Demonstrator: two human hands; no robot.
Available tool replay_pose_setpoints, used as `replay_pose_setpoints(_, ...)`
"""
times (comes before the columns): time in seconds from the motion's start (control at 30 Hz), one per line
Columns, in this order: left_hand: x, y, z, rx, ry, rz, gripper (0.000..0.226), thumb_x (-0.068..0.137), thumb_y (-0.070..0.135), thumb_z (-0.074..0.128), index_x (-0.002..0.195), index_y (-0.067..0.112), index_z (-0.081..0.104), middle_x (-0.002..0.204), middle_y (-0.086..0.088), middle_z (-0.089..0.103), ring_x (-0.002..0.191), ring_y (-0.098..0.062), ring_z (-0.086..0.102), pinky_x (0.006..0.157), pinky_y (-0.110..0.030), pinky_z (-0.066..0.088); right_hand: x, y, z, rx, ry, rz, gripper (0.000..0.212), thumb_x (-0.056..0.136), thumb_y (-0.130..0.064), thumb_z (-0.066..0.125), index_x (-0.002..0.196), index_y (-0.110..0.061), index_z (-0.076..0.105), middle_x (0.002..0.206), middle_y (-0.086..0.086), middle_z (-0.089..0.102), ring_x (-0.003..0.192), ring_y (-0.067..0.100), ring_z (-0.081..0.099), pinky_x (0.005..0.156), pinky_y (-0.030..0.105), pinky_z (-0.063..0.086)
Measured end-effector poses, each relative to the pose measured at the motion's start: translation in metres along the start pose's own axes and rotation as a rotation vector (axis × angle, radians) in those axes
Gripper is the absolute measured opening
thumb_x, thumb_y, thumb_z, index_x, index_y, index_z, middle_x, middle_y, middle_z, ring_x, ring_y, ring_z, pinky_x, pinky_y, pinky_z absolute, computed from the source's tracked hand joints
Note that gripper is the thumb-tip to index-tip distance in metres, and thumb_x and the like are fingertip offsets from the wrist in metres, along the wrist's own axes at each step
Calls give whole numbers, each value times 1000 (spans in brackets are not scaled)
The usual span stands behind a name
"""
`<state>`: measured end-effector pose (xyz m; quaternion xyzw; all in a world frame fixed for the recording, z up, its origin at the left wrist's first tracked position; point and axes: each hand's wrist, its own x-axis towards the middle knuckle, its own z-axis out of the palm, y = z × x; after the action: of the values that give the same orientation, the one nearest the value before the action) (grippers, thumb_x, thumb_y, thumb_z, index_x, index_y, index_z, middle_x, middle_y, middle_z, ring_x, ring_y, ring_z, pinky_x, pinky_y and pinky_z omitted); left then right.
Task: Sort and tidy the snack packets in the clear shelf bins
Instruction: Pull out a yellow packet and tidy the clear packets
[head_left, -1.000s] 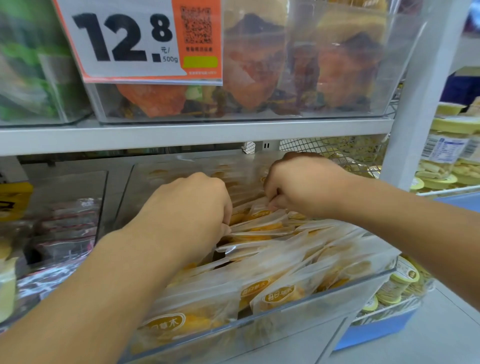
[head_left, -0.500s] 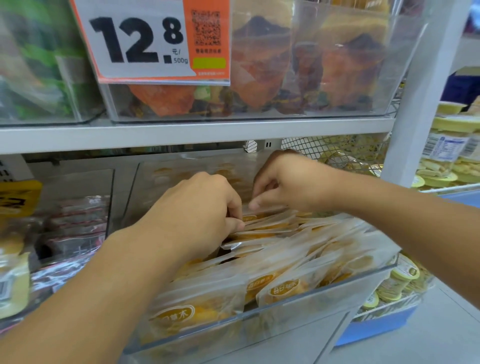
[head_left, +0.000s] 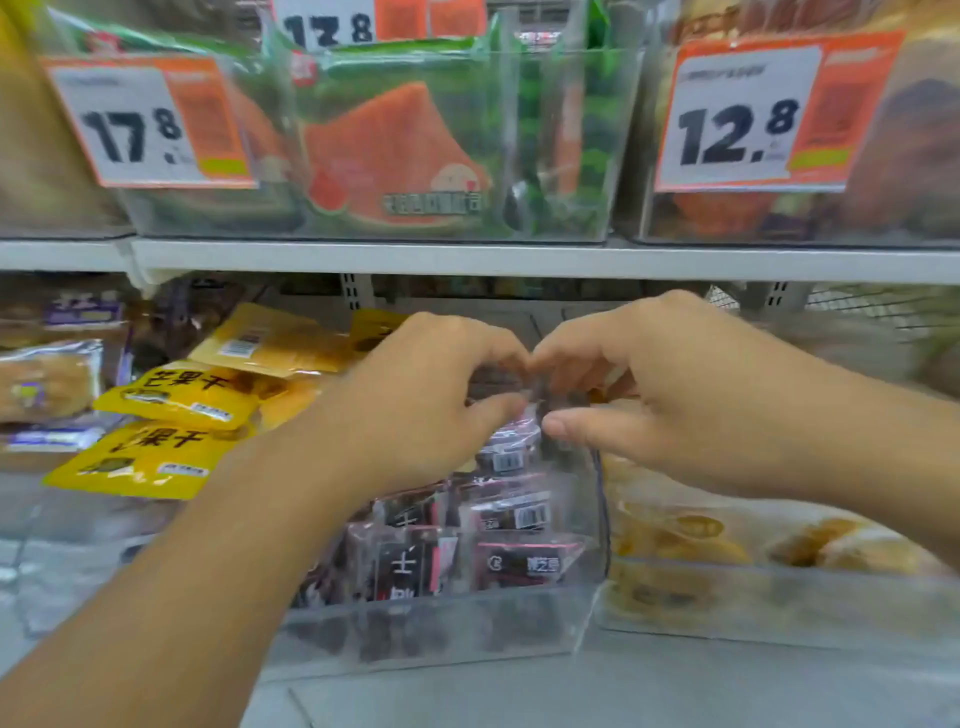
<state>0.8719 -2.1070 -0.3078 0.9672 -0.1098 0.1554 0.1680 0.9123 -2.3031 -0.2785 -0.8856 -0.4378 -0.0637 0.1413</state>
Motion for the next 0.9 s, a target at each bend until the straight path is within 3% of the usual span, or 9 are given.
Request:
replay_pose_setpoints(0.13,-57,-72,-36,168,128,-268,57,87,46,71,139,28,56,144,6,52,135,-14,45,112,-30,33,32,-39,30,-41,-85,-78,85,79,-67,64,151,-36,33,152,-18,38,135,3,40,110,23,35)
replay_pose_setpoints(0.27,-82,-102,-48,171,-149,-463,120,56,94,58,157,41,19,167,4,7,154,-17,4,125,-42,13,71,-46,53,-49,-212,-20,117,70,-73,70,158,-35,2,166,-10,3,151,14,15,121,36,25)
replay_pose_setpoints(0.33,-83,-109,-43,174,-279,-454,133,46,97,58,157,46,5,167,9,-8,155,-20,-1,125,-45,13,86,-46,65,-43,-333,22,130,64,-73,76,157,-38,-8,167,-7,-7,153,18,6,122,42,22)
replay_pose_setpoints(0.4,-80,-111,-38,188,-293,-420,126,58,81,73,157,47,3,167,11,-10,155,-22,5,124,-43,18,96,-45,78,-57,-417,12,133,63,-68,81,155,-41,-12,167,-5,-7,154,22,6,122,43,22)
replay_pose_setpoints(0.53,-69,-108,-37,171,-229,-362,108,73,50,80,158,41,13,168,9,-1,153,-13,14,118,-30,24,113,-41,80,-134,-336,-61,122,66,-64,82,158,-33,9,158,-5,32,141,18,35,115,35,34)
replay_pose_setpoints(0.63,-68,-109,-37,154,-208,-356,98,76,50,75,157,41,20,167,10,5,151,-13,19,115,-29,27,115,-41,71,-237,-305,-163,96,80,-53,75,156,-39,18,144,-8,50,127,19,49,104,39,45)
replay_pose_setpoints(0.73,-69,-106,-34,176,-172,-344,88,79,50,69,155,40,25,167,9,11,149,-14,25,114,-29,29,104,-49,76,-349,-275,-190,86,87,-30,62,154,-46,10,133,-5,52,109,25,57,90,42,51)
replay_pose_setpoints(0.83,-70,-102,-31,192,-169,-359,81,85,50,62,156,39,24,167,7,12,150,-15,24,117,-30,27,94,-56,92,-424,-161,-159,83,88,-24,61,152,-40,10,132,-1,51,97,33,59,76,40,49)
replay_pose_setpoints(0.9,-70,-101,-30,169,-174,-373,78,89,48,59,157,38,24,168,5,10,152,-13,19,117,-30,25,93,-56,95,-393,-115,-135,70,88,-11,57,145,-33,22,123,2,55,92,34,58,68,38,46)
